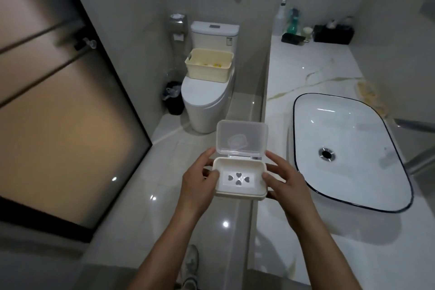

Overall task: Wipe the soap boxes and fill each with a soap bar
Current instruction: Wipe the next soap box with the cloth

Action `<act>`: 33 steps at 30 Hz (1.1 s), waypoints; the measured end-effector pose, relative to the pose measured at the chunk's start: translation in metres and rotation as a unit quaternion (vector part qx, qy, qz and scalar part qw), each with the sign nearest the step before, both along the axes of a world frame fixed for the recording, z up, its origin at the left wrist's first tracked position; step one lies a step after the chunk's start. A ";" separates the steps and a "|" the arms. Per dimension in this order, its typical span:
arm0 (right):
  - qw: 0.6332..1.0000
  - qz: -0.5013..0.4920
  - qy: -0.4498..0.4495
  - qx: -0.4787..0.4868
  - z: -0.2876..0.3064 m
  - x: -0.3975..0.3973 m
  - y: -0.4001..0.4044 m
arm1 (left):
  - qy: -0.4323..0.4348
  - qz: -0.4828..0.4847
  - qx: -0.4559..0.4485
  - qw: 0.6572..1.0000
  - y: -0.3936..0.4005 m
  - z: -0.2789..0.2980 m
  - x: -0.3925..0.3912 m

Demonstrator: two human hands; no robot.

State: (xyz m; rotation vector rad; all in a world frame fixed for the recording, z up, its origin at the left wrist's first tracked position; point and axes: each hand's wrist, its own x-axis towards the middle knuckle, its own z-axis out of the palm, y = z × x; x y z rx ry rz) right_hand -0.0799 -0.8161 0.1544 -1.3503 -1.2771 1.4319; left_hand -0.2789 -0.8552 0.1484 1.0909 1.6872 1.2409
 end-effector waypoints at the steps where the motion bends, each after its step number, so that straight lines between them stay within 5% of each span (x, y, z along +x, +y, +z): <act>1: 1.000 -0.011 0.000 -0.002 -0.002 -0.003 0.011 | -0.004 -0.009 0.003 1.000 0.014 -0.002 -0.004; 17: 0.988 -0.153 -0.010 0.011 -0.013 -0.104 0.180 | -0.036 -0.132 0.021 0.990 0.243 -0.018 -0.105; 33: 1.000 -0.011 -0.026 -0.010 -0.057 -0.218 0.455 | -0.023 -0.023 -0.024 0.999 0.454 -0.056 -0.222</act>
